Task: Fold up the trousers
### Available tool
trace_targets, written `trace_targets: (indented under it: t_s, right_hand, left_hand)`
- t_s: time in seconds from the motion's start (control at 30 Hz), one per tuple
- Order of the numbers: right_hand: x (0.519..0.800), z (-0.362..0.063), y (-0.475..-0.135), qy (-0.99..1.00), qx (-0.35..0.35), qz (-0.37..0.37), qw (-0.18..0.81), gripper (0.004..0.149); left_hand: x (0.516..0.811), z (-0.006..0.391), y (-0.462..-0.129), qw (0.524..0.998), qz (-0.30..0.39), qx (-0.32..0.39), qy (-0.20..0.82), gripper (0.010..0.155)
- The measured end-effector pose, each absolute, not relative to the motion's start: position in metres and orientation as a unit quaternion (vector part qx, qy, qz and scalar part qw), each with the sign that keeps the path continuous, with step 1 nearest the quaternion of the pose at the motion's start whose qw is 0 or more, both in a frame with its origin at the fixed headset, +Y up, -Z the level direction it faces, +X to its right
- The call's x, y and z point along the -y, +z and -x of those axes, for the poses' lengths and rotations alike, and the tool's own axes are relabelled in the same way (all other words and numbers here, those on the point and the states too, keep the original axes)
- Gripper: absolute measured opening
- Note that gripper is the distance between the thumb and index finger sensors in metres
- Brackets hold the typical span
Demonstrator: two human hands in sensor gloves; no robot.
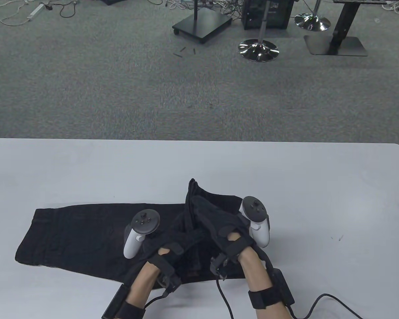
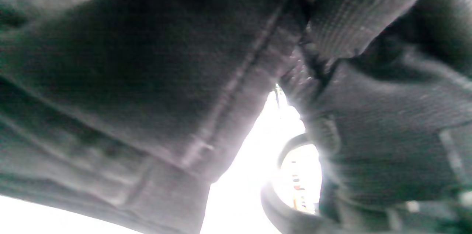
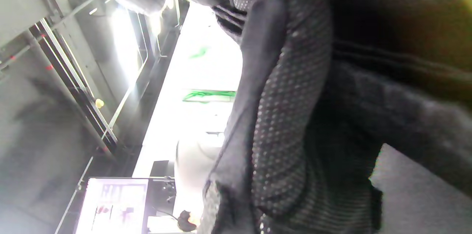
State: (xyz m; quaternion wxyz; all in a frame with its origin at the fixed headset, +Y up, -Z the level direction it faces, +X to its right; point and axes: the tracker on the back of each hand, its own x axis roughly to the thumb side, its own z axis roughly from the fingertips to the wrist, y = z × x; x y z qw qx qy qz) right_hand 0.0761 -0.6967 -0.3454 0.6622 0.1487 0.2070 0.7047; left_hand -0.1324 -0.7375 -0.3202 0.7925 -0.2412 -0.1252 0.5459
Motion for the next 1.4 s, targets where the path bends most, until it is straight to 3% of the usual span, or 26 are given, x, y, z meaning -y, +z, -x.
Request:
trace_targets:
  t_s: [0.2,0.3,0.57,0.83,1.03,1.17,1.4]
  right_hand:
    - [0.697,-0.083,-0.346,0.699,-0.229,-0.153,0.660,0.054]
    - [0.696,-0.082,-0.346,0.709,-0.231,-0.157,0.647,0.054]
    - [0.690,-0.075,-0.342,0.734,-0.232,-0.171,0.615,0.054]
    - [0.687,-0.076,-0.339,0.769,-0.217,-0.172,0.576,0.055]
    - [0.680,-0.095,-0.343,0.764,-0.162,-0.141,0.608,0.058]
    - [0.681,-0.105,-0.344,0.759,-0.160,-0.131,0.617,0.058]
    - [0.684,-0.104,-0.346,0.759,-0.168,-0.130,0.616,0.059]
  left_hand:
    - [0.742,0.134,-0.322,0.760,0.279,0.132,0.572,0.076]
    - [0.743,0.135,-0.323,0.755,0.303,0.147,0.562,0.080]
    - [0.738,0.134,-0.322,0.834,0.249,0.118,0.479,0.080]
    - [0.728,0.131,-0.318,0.894,0.206,0.088,0.389,0.062]
    - [0.679,0.148,-0.306,0.926,0.118,0.084,0.347,0.062]
    - [0.638,0.170,-0.293,0.943,0.049,0.062,0.323,0.062]
    - [0.585,0.222,-0.277,0.956,-0.012,0.004,0.292,0.062]
